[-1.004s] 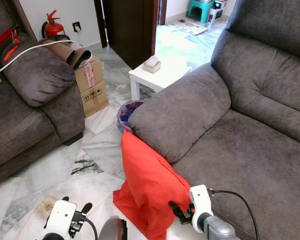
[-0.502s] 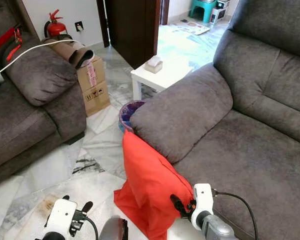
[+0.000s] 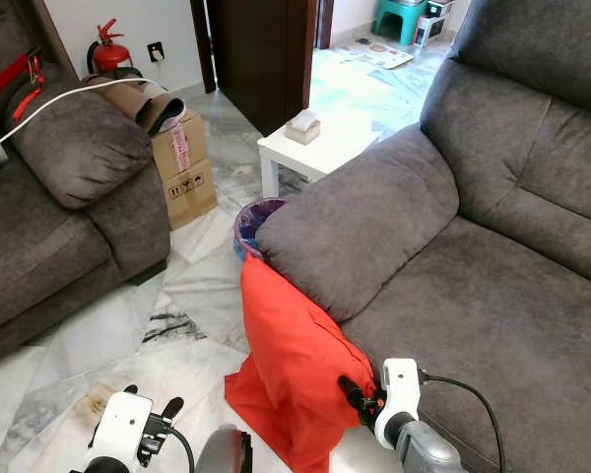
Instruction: Move the pillow to the sofa from floor
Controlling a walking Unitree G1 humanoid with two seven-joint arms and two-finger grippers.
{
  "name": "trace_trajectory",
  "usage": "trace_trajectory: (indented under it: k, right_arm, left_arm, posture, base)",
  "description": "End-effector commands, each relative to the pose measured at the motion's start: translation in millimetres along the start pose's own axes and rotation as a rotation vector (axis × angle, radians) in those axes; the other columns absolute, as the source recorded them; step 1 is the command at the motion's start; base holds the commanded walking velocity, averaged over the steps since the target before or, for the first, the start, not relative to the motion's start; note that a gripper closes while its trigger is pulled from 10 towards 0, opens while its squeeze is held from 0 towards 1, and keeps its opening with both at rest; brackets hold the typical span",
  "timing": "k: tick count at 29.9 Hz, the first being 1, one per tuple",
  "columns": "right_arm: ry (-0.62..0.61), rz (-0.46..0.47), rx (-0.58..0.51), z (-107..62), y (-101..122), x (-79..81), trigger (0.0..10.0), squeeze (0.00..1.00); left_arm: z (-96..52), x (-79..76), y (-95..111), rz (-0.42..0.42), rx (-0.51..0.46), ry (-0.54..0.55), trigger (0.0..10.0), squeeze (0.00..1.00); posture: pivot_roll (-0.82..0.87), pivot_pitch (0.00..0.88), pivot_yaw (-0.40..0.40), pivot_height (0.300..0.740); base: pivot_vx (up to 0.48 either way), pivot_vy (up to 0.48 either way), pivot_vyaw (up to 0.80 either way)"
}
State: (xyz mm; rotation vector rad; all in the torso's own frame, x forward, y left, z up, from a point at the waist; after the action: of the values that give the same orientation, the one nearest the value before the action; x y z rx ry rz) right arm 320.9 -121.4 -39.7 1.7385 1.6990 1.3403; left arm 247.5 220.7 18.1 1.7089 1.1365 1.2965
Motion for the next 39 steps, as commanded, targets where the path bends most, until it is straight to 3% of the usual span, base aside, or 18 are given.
trace_trajectory:
  k: [1, 5, 11, 27, 39]
  right_arm:
    - [0.013, -0.031, 0.015, -0.1, -3.0, 2.1, 0.0, 0.0]
    - [0.029, -0.044, 0.018, -0.6, -3.1, 2.8, 0.0, 0.0]
    - [0.012, -0.132, 0.039, -2.0, -3.9, -2.0, 0.0, 0.0]
    - [0.031, -0.127, 0.043, 0.0, -7.5, 5.8, 0.0, 0.0]
    - [0.022, -0.092, 0.025, -2.5, -5.3, -0.3, 0.0, 0.0]
  left_arm:
    - [-2.5, -2.0, -5.3, -0.005, 0.024, -0.006, 10.0, 0.0]
    - [-2.0, -1.9, -5.8, -0.006, 0.026, -0.005, 10.0, 0.0]
    - [-1.5, -3.4, -5.4, -0.008, 0.024, -0.007, 10.0, 0.0]
    - [-1.5, -4.1, -5.2, -0.001, 0.024, -0.015, 10.0, 0.0]
    - [1.7, -6.6, -3.3, -0.007, 0.018, -0.017, 10.0, 0.0]
  posture:
    - [0.28, 0.178, -0.007, 0.635]
    - [0.27, 0.177, -0.01, 0.635]
    - [0.27, 0.176, -0.01, 0.635]
    - [0.28, 0.178, -0.007, 0.635]
    - [0.28, 0.167, -0.011, 0.635]
  base:
    - [0.0, 0.0, 0.0]
    - [0.0, 0.0, 0.0]
    - [0.0, 0.0, 0.0]
    - [0.0, 0.0, 0.0]
    - [0.0, 0.0, 0.0]
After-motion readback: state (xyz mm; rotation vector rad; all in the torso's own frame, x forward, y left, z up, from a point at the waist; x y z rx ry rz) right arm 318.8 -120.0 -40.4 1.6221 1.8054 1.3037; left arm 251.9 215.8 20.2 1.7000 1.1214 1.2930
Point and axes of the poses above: a point about 5 cm out from each wrist's last joint towards the gripper, its own z axis pointing out of the wrist towards the gripper, its own y axis along the axis of the wrist's last joint, x = y × z, the point moved 5 cm from there along z, pointing out of the wrist towards the gripper, and after that the axes turned 6 degrees about z, right-handed, at the moved point
